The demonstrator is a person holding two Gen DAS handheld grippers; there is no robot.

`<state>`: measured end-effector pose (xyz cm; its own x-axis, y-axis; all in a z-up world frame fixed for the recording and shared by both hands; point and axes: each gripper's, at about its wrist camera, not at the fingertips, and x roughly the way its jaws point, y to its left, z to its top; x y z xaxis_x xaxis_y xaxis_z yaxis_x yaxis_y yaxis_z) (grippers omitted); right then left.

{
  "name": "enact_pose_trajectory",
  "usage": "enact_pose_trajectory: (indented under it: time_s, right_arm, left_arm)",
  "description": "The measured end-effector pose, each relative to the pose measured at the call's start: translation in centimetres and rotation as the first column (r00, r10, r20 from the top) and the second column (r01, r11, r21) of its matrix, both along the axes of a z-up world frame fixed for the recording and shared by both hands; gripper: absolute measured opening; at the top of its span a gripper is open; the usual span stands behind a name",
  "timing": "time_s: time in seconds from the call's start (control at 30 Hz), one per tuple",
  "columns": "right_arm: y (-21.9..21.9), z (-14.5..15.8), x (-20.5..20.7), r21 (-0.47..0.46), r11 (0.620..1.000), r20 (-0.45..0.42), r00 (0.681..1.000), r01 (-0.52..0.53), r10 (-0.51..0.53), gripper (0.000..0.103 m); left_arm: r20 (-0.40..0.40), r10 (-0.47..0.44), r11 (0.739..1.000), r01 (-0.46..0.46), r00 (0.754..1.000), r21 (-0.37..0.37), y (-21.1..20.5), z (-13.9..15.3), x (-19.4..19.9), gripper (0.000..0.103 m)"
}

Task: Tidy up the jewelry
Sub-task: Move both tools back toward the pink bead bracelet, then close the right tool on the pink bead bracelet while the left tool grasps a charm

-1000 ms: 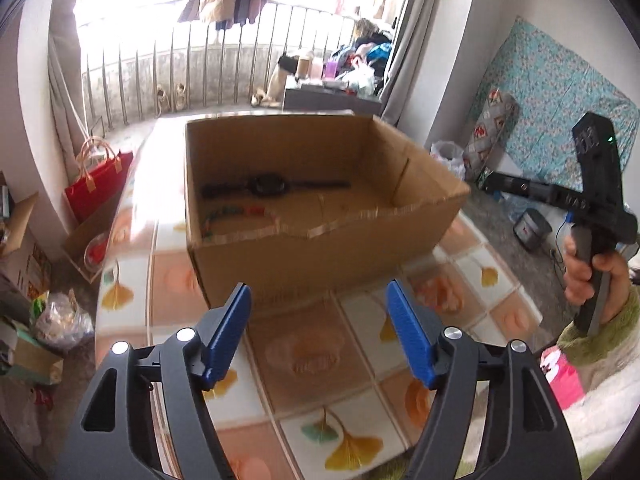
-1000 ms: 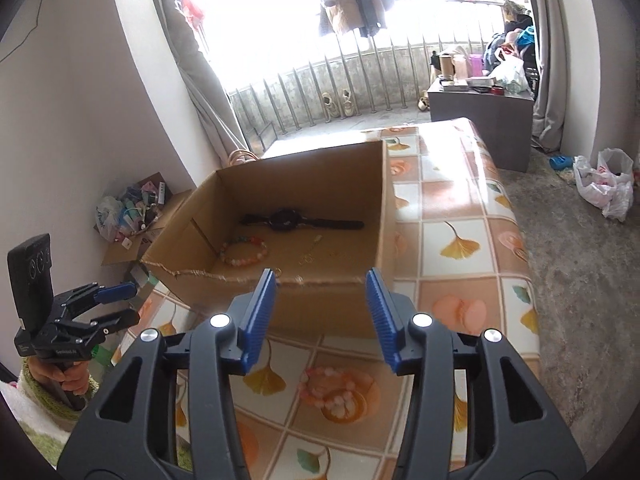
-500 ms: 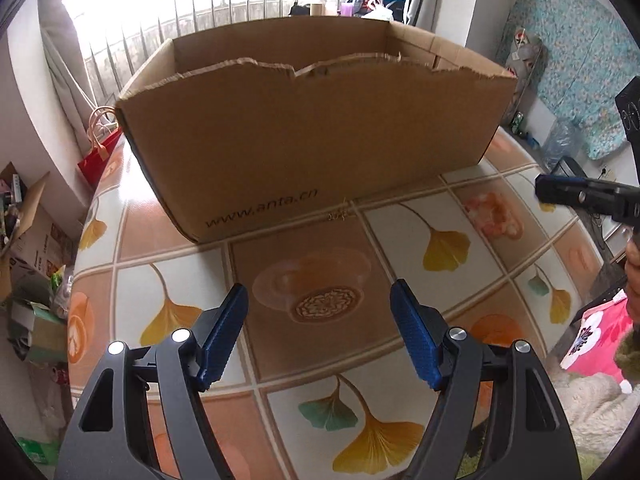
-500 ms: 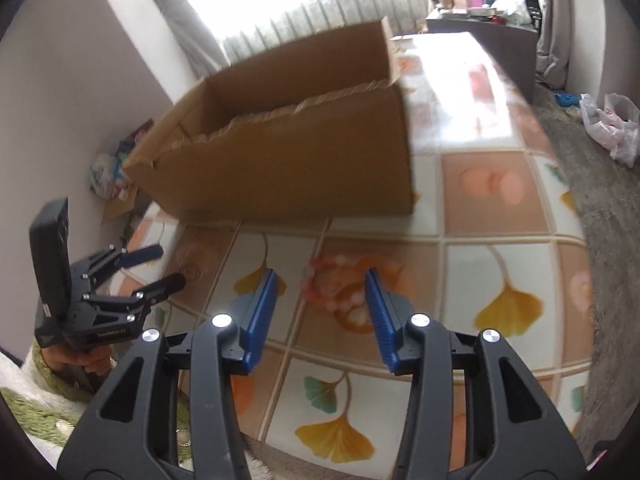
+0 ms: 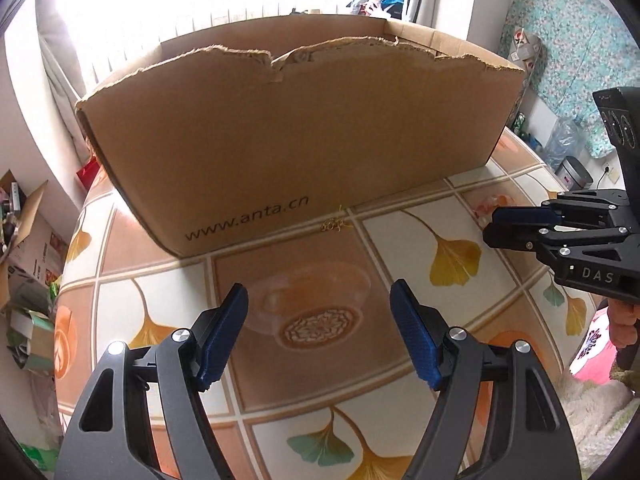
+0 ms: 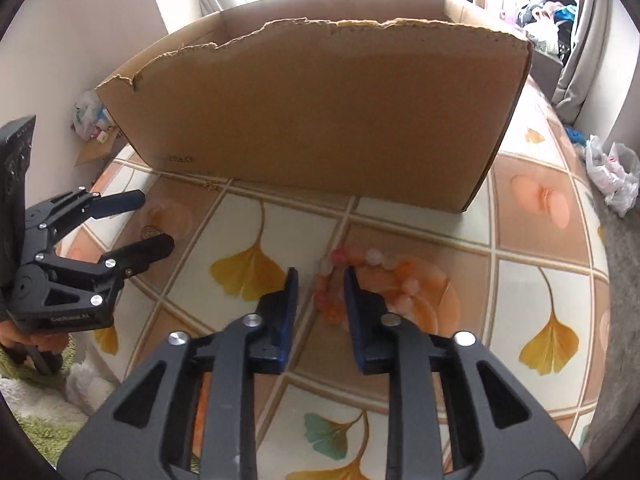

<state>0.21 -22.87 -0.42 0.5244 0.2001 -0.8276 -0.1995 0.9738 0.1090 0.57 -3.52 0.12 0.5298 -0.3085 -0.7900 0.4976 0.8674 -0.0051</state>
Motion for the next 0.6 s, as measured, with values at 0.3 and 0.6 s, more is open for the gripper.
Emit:
enact_pose_trajectory:
  time_s: [0.3,0.6]
  right_arm:
    - [-0.1,-0.3,-0.5,0.007,1.0,0.013,1.0,-0.002,0.002,0.009]
    - [-0.4,-0.4,-0.6,0.04,0.999,0.012,1.0,0.013,-0.013,0.009]
  left_arm:
    - [0.053,-0.037,0.999,0.038,0.998,-0.03,-1.9,0.5,1.1,0.066]
    - [0.05,-0.006,0.999,0.008,0.999,-0.042,-2.6,0.1,3.0,0.042]
